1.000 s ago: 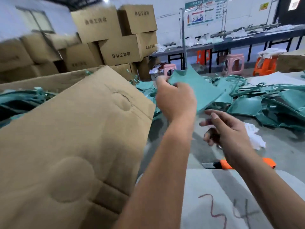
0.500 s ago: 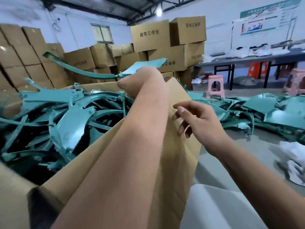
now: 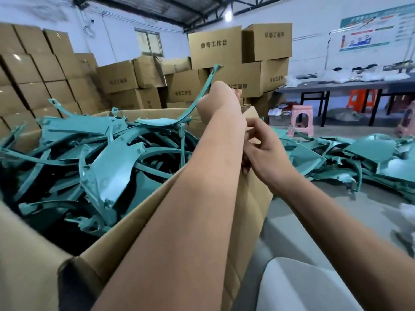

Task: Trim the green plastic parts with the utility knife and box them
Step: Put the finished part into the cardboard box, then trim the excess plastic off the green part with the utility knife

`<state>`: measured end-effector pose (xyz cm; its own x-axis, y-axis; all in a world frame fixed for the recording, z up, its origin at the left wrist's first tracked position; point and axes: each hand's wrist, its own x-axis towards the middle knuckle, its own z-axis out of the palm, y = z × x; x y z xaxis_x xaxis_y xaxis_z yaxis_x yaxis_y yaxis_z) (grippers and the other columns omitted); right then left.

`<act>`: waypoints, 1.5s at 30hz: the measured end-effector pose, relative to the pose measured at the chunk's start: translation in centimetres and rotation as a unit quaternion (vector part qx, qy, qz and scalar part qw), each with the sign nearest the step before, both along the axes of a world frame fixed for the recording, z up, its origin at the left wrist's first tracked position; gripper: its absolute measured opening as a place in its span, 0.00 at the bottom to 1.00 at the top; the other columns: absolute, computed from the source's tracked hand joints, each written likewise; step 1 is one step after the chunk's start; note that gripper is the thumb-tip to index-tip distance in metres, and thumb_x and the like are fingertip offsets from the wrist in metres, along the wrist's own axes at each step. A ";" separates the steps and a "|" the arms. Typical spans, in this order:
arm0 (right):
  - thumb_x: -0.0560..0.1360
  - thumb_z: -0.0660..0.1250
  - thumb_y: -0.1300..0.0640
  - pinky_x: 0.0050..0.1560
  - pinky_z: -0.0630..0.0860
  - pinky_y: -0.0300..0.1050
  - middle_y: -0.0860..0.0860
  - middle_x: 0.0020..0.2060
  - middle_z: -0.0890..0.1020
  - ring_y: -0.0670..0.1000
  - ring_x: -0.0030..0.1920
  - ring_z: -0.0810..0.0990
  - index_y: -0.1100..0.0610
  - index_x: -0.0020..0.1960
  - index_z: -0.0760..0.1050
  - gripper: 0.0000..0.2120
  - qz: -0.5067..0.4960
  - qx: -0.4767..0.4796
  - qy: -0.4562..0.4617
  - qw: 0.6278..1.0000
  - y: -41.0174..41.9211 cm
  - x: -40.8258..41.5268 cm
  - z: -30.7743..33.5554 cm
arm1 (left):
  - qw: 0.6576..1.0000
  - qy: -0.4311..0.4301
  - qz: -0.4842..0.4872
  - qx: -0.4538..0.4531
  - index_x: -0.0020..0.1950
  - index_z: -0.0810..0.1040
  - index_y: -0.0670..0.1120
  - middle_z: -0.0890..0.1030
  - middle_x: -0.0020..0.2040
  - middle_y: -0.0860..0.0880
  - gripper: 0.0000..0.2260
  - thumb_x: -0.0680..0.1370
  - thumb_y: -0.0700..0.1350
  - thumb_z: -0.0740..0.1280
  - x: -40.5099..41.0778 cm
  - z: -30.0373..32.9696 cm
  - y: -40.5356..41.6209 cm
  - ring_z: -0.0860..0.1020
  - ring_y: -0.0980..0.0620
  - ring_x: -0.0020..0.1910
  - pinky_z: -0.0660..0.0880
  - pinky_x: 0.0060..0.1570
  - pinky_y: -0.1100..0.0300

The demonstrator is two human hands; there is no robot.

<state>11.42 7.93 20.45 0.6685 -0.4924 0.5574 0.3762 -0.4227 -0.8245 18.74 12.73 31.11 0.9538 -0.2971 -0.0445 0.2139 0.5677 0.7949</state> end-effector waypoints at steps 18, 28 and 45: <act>0.78 0.65 0.57 0.56 0.71 0.54 0.59 0.61 0.70 0.63 0.61 0.70 0.52 0.60 0.74 0.11 -0.436 -0.020 0.293 0.850 -10.1 -1.9 -11.7 | 0.888 -0.248 -0.104 0.374 0.45 0.81 0.39 0.85 0.45 0.38 0.09 0.73 0.42 0.64 -5.2 -10.4 -9.9 0.85 0.36 0.46 0.83 0.52 0.45; 0.81 0.63 0.68 0.56 0.74 0.47 0.59 0.51 0.83 0.54 0.55 0.77 0.60 0.54 0.81 0.09 -0.160 0.063 0.322 0.931 -16.8 -2.4 -14.0 | 0.689 -0.422 -0.180 0.560 0.67 0.75 0.42 0.72 0.70 0.41 0.19 0.82 0.46 0.54 -5.7 -20.9 -13.4 0.70 0.42 0.70 0.66 0.71 0.49; 0.70 0.65 0.58 0.34 0.71 0.45 0.52 0.33 0.76 0.52 0.32 0.72 0.50 0.38 0.78 0.05 -0.445 0.284 -0.010 0.849 -16.8 -16.5 -15.9 | 0.496 -0.570 -0.092 0.648 0.70 0.71 0.42 0.55 0.80 0.36 0.20 0.79 0.42 0.66 -6.9 -23.9 -14.2 0.56 0.39 0.79 0.58 0.77 0.49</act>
